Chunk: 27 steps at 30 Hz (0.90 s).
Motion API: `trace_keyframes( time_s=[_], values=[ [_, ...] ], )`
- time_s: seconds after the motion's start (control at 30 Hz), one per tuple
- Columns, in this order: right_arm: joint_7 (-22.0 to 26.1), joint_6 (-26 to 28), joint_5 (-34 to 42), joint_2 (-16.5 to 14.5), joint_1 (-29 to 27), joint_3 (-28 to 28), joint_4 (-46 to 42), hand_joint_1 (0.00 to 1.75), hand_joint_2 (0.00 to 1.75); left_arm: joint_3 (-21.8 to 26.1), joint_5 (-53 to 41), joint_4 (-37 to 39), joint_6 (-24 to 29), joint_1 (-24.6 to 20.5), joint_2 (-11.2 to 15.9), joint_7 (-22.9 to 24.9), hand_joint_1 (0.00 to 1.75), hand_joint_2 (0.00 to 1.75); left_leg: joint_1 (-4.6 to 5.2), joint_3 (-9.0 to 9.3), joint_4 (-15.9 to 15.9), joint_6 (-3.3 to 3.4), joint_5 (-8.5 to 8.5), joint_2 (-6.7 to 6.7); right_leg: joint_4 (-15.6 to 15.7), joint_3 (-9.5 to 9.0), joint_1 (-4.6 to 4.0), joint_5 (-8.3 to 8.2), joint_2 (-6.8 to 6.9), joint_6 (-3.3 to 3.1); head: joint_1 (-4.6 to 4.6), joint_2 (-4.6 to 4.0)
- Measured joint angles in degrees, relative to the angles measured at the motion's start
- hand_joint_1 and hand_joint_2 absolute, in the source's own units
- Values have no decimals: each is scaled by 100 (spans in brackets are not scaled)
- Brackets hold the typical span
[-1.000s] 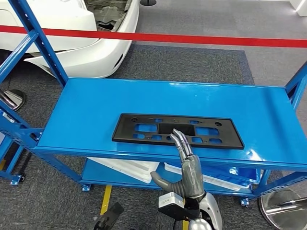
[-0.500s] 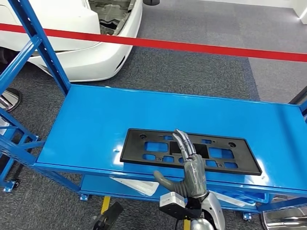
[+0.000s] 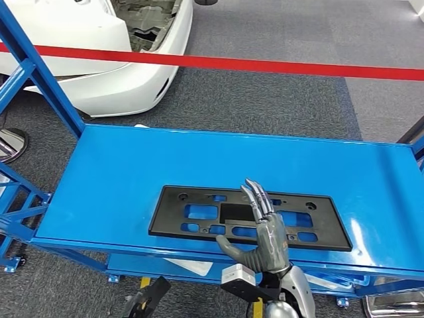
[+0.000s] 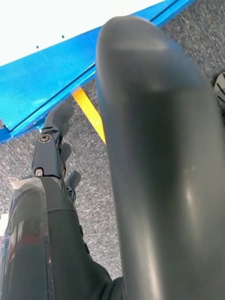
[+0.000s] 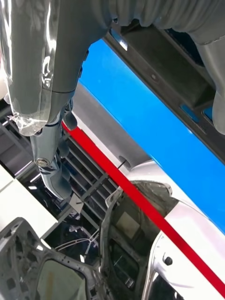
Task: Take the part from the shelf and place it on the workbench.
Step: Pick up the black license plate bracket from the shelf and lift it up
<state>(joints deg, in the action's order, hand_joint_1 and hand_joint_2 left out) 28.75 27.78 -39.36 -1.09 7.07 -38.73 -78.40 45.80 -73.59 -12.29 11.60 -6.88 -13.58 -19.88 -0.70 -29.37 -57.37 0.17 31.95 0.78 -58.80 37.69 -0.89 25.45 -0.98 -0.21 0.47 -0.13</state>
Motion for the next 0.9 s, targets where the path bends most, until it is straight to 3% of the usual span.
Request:
trace_keyframes(
  time_s=[0.2,0.33,0.6,0.9],
  values=[
    [-135,-40,-180,72,-10,18,1,0,175,-3,3,0,10,5,-3,4,0,0,5,35,13,-8,5,-3,-1,-30,3,-6,1,-10,3,0],
    [-407,-311,-495,321,-1,63,-2,0,175,-3,12,-1,25,2,-4,6,0,0,14,58,12,-7,5,-3,0,-55,9,-6,3,-10,3,0],
    [-819,-1265,-830,1443,-27,401,-271,0,175,-1,107,-1,23,18,-2,-8,0,0,39,65,11,-5,6,-3,1,-61,37,-5,6,-5,4,0],
    [-1038,-1801,-844,2421,-46,796,-747,0,175,3,114,-1,-16,25,1,-24,0,0,48,64,10,3,10,-5,2,-60,43,-3,11,-1,3,0]
  ],
)
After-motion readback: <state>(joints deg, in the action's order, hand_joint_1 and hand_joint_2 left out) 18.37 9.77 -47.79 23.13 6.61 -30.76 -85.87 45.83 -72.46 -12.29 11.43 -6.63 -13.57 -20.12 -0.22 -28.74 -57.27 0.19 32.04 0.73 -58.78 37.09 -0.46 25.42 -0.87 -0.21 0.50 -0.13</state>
